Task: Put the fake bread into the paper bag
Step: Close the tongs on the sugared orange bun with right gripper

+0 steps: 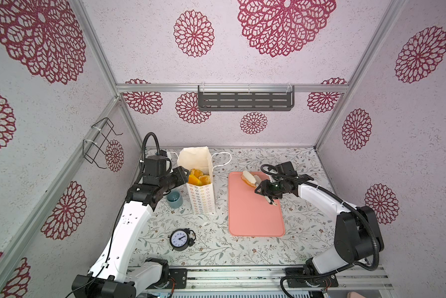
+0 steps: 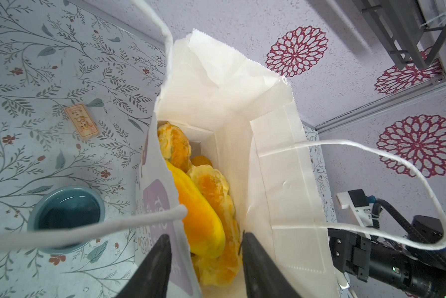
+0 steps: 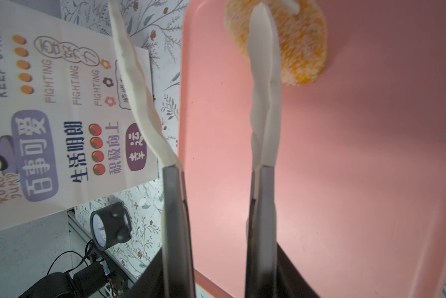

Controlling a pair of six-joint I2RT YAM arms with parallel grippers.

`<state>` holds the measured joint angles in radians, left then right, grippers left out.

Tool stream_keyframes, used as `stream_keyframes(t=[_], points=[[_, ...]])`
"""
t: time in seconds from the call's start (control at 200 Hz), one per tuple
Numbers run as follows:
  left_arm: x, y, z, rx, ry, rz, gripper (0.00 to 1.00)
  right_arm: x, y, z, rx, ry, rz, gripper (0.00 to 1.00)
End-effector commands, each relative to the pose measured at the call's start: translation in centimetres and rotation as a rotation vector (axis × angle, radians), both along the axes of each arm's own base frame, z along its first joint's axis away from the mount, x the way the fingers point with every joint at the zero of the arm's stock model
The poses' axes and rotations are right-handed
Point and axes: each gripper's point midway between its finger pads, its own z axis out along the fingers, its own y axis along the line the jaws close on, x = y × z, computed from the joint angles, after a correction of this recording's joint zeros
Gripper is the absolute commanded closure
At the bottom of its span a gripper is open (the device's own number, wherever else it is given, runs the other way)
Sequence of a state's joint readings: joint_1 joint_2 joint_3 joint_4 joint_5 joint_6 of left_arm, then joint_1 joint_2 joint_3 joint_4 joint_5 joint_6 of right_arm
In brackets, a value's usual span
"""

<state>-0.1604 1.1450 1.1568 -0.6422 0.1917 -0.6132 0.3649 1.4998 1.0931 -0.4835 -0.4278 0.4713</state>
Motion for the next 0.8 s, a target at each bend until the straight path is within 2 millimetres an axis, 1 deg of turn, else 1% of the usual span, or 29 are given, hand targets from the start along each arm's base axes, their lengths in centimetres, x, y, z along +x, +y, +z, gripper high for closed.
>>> stream_keyframes(t=[0.0, 0.09, 0.15, 0.21, 0.31, 0.41, 0.53, 0.675, 0.796], points=[[0.1, -0.3, 0.3, 0.007, -0.013, -0.014, 0.52, -0.8, -0.8, 2.2, -0.014, -0.042, -0.008, 0.49], [0.1, -0.4, 0.3, 0.005, -0.012, -0.017, 0.52, -1.0, -2.4, 2.3, -0.104, -0.057, -0.028, 0.47], [0.1, -0.4, 0.2, 0.002, -0.012, -0.017, 0.52, -1.2, -3.3, 1.9, -0.165, -0.056, -0.03, 0.46], [0.2, -0.5, 0.2, 0.0, -0.011, -0.019, 0.52, -1.2, -4.3, 1.2, -0.231, -0.047, -0.034, 0.46], [0.2, -0.4, 0.2, 0.0, -0.013, -0.017, 0.52, -1.5, -5.6, -0.8, -0.321, -0.016, -0.031, 0.46], [0.2, -0.4, 0.2, 0.0, -0.014, -0.018, 0.52, -1.9, -5.5, -2.3, -0.351, 0.006, 0.001, 0.46], [0.1, -0.3, 0.2, 0.006, -0.014, -0.017, 0.52, -2.3, -5.1, -3.4, -0.421, 0.014, 0.054, 0.45], [0.1, -0.4, 0.2, 0.007, -0.015, -0.019, 0.52, -1.7, -5.4, -4.8, -0.481, 0.038, 0.054, 0.44], [0.1, -0.4, 0.0, 0.008, -0.012, -0.02, 0.52, -0.8, -5.3, -5.6, -0.504, 0.045, 0.053, 0.44]])
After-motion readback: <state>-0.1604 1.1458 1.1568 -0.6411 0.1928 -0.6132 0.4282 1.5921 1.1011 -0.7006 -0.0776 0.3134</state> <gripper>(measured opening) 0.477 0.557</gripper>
